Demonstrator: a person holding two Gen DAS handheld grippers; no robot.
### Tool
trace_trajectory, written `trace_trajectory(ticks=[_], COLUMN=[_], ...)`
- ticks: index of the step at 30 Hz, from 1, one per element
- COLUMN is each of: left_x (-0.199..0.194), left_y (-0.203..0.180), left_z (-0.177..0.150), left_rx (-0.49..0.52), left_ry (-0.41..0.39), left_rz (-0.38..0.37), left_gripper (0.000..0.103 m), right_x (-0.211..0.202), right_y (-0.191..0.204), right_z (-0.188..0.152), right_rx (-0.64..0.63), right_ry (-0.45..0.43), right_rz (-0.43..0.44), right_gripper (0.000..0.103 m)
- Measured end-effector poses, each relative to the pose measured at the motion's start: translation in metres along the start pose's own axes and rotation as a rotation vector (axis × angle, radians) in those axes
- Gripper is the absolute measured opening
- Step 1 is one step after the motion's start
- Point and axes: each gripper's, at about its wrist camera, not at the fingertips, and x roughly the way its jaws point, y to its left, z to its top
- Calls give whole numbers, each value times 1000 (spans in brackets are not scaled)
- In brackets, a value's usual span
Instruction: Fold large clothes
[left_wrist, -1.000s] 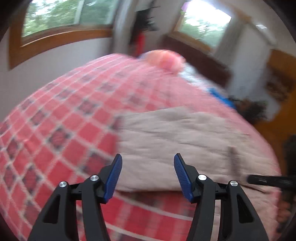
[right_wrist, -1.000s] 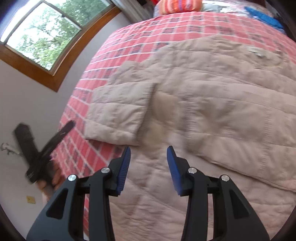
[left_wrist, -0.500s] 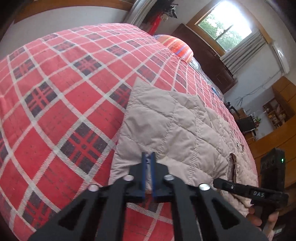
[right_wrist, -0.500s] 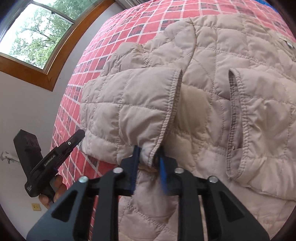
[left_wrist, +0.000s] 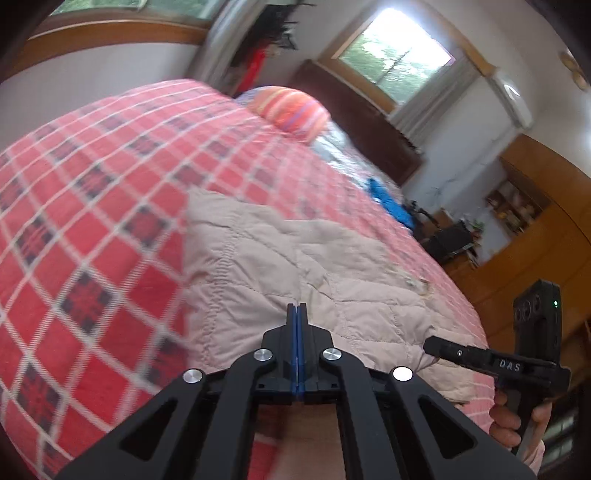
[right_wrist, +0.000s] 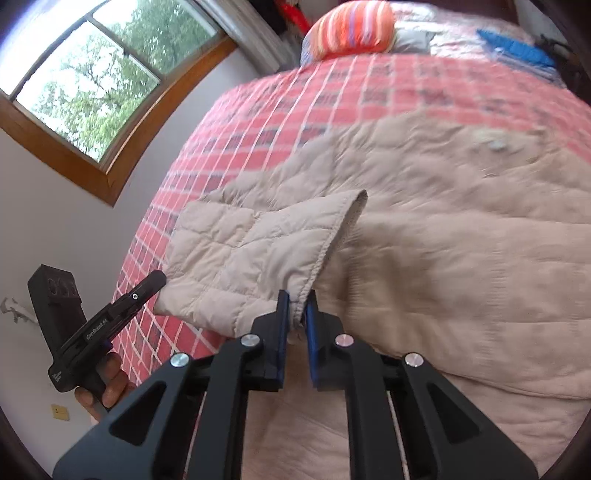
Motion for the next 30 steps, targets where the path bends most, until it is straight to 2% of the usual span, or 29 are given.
trace_trajectory(ticks=[9, 16, 20, 24, 27, 30], left_x=[47, 91, 127, 158, 162, 147], left_y=[-102, -175, -204, -210, -207, -202], left_z=[-18, -50, -78, -101, -110, -110], left_rx=[118, 221, 267, 285, 292, 299], left_ry=[54, 76, 134, 199, 232, 279], left_rz=[-83, -95, -78, -34, -25, -83], left_gripper=[0, 0, 0, 0, 0, 1], right_x=[-94, -137, -144, -134, -113, -101], right_y=[-76, -131, -169, -203, -224, -233], right_z=[-13, -32, -48, -60, -69, -74], right_rx=[70, 120, 170, 228, 265, 268], right_ry=[-137, -216, -221, -190, -145, -118], right_rz=[-92, -190, -220, -244, -259, -274], right_gripper=[8, 8, 8, 8, 8, 12])
